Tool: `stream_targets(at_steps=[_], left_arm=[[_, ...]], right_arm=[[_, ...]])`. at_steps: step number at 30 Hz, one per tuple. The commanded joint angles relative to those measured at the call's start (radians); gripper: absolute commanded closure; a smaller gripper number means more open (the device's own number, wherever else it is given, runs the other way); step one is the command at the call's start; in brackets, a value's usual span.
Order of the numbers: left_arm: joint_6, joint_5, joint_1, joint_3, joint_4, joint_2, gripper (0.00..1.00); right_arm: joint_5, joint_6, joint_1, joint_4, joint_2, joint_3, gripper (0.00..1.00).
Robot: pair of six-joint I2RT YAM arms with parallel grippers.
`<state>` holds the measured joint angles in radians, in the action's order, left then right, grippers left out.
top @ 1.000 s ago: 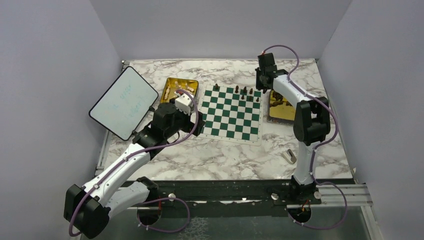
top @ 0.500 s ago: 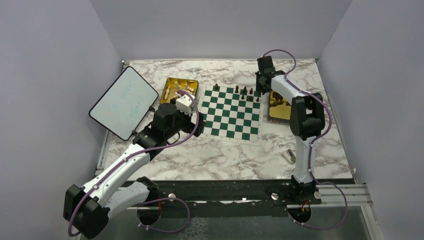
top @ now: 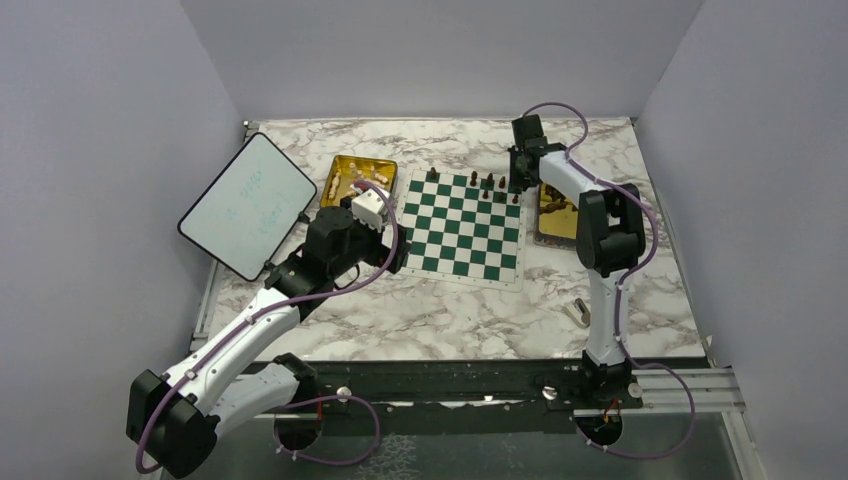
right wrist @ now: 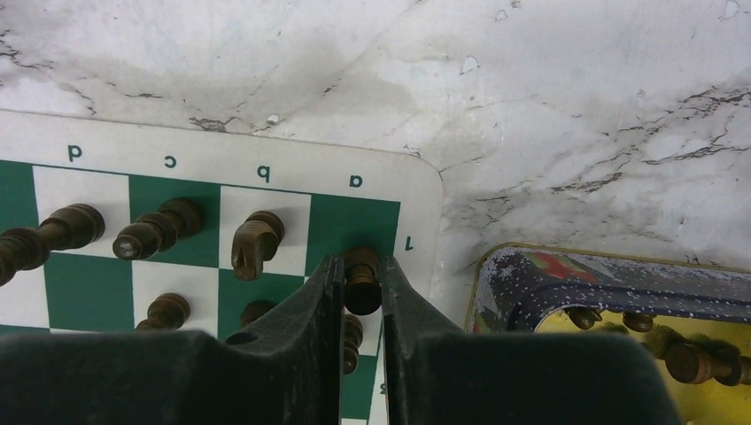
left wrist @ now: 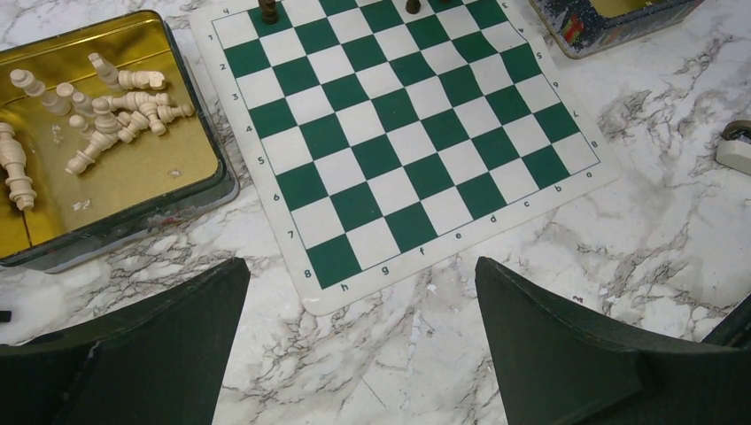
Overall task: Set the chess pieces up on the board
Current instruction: Place the chess piece on the chessboard.
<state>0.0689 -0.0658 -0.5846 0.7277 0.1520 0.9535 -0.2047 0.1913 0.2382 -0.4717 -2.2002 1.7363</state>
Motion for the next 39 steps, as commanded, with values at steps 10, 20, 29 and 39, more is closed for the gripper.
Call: stream_targets(at_steps=[10,20,29,39], left_arm=[[-0.008,0.01,-0.006,-0.009,-0.022,-0.018,0.01],[-0.01,0.003,-0.006,-0.011,-0.025,-0.014,0.01],[-0.01,0.003,-0.007,-0.011,-0.026,-0.013,0.01],[-0.012,0.001,-0.007,-0.011,-0.025,-0.011,0.01]], right_arm=[[0.001,0.001,-0.004,0.034,-0.034,0.041,0.83],[-0.007,-0.009,-0.004,0.028,-0.056,0.062,0.82],[-0.012,-0.014,-0.004,0.023,-0.063,0.063,0.74],[0.001,-0.01,-0.004,0.016,-0.034,0.068,0.65]])
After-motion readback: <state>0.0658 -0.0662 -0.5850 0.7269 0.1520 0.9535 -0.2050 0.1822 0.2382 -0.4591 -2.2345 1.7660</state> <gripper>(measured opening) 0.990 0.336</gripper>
